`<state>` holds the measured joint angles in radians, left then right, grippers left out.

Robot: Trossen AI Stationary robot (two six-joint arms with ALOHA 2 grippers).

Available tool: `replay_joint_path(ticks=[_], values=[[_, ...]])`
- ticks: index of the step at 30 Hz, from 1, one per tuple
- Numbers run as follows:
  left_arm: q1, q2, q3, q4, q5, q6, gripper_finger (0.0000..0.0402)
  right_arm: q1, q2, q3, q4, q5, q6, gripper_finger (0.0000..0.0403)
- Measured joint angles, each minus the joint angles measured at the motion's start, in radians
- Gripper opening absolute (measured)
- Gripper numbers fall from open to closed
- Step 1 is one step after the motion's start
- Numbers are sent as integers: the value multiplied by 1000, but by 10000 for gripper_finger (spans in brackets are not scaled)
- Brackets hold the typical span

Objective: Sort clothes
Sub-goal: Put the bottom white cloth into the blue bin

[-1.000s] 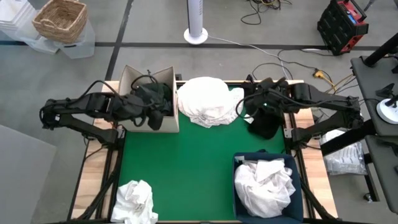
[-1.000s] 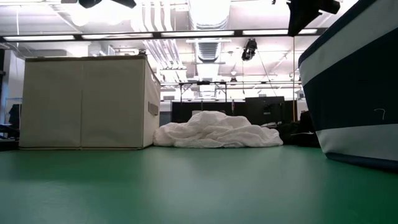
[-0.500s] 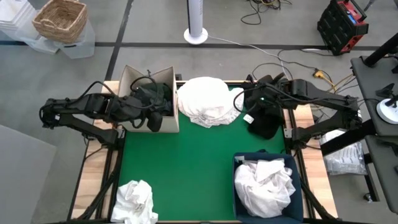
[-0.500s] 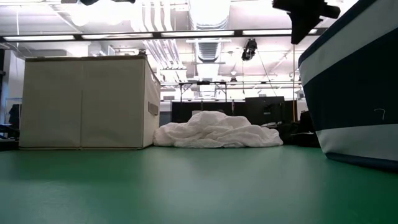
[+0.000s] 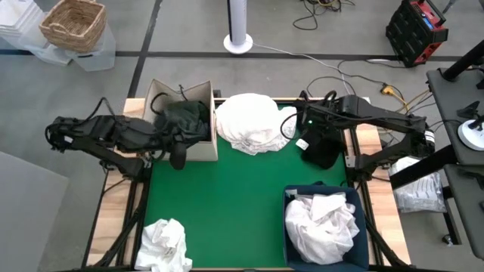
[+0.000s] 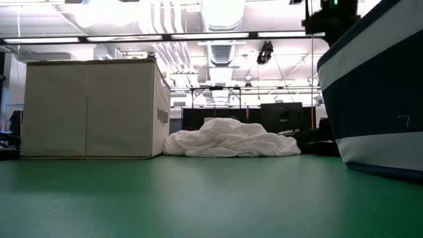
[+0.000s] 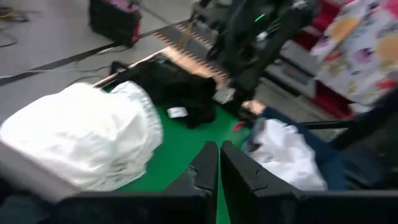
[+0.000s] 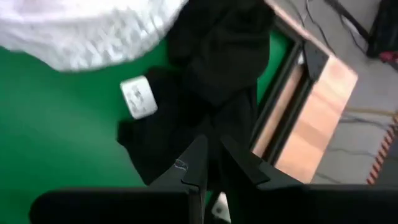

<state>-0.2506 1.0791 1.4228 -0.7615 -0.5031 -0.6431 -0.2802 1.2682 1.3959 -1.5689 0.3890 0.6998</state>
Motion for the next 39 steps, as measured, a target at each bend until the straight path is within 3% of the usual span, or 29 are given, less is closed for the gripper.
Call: replay_joint_path(ticks=[7,15,23,32,34,39], values=[[-89,38,155,0,-8,54,0,-11,-2,-166,-4,0,26,46],[-111,83,282,-77,-13,111,0,-18,-52,-294,3,66,40,131],[-110,111,318,-156,-62,111,0,-37,-125,-360,24,82,52,226],[-110,126,318,-255,-83,103,0,-37,-167,-370,116,81,74,273],[-114,132,318,-301,-13,98,0,-37,-175,-362,141,79,65,277],[-149,163,317,-427,313,-64,0,-37,-185,-296,155,83,39,278]])
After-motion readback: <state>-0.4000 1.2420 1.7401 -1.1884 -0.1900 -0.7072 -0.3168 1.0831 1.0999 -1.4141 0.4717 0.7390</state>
